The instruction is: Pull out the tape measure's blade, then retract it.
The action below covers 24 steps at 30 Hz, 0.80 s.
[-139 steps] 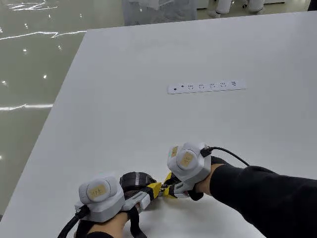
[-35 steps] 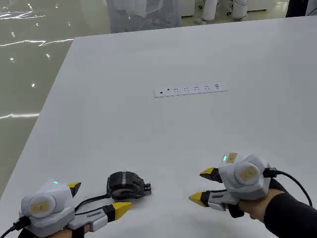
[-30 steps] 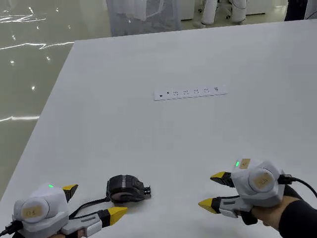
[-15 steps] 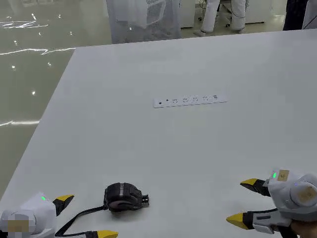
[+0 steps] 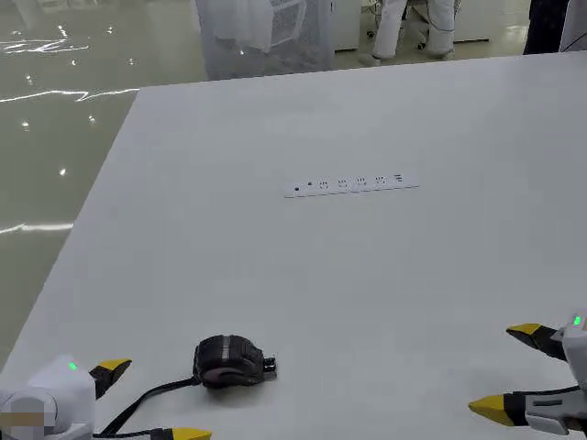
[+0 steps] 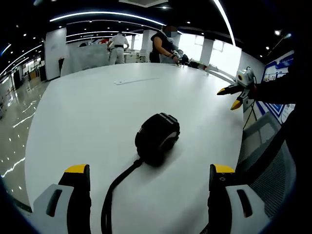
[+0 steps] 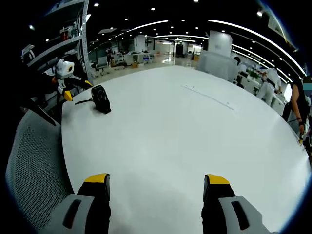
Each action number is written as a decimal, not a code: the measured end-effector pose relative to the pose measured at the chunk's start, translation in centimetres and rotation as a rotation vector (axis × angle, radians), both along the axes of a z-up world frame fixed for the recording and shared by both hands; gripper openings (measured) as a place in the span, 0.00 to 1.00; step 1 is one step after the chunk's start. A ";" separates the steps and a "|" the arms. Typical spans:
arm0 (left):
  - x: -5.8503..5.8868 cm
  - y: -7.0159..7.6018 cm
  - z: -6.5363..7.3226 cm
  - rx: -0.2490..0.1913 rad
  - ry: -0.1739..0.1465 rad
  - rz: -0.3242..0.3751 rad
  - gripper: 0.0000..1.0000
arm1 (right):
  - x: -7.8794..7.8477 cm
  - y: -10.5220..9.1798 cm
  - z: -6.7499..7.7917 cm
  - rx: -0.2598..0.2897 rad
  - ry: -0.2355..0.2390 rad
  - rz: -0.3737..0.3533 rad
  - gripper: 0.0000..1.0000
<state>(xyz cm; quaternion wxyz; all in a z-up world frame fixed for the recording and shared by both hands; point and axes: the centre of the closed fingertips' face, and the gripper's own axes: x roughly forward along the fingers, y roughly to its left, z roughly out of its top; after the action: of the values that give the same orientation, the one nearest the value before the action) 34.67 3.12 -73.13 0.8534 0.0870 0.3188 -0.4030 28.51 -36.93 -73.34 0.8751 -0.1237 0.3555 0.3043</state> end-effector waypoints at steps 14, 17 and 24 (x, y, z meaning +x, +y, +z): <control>0.4 2.1 1.5 -0.026 -0.053 0.056 0.99 | -1.0 -2.3 1.5 0.005 -0.020 -0.058 0.99; 0.5 2.9 1.2 -0.015 -0.045 0.068 0.99 | -1.1 -3.0 1.5 0.000 -0.019 -0.070 0.99; 0.4 3.0 1.7 -0.010 -0.055 0.073 0.99 | -1.5 -3.4 1.4 -0.003 -0.016 -0.080 0.99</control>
<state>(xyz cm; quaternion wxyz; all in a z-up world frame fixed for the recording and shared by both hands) 35.06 6.13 -71.44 0.8765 0.0821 0.2959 -0.3707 27.05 -40.29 -71.95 0.8893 -0.1129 0.3534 0.2674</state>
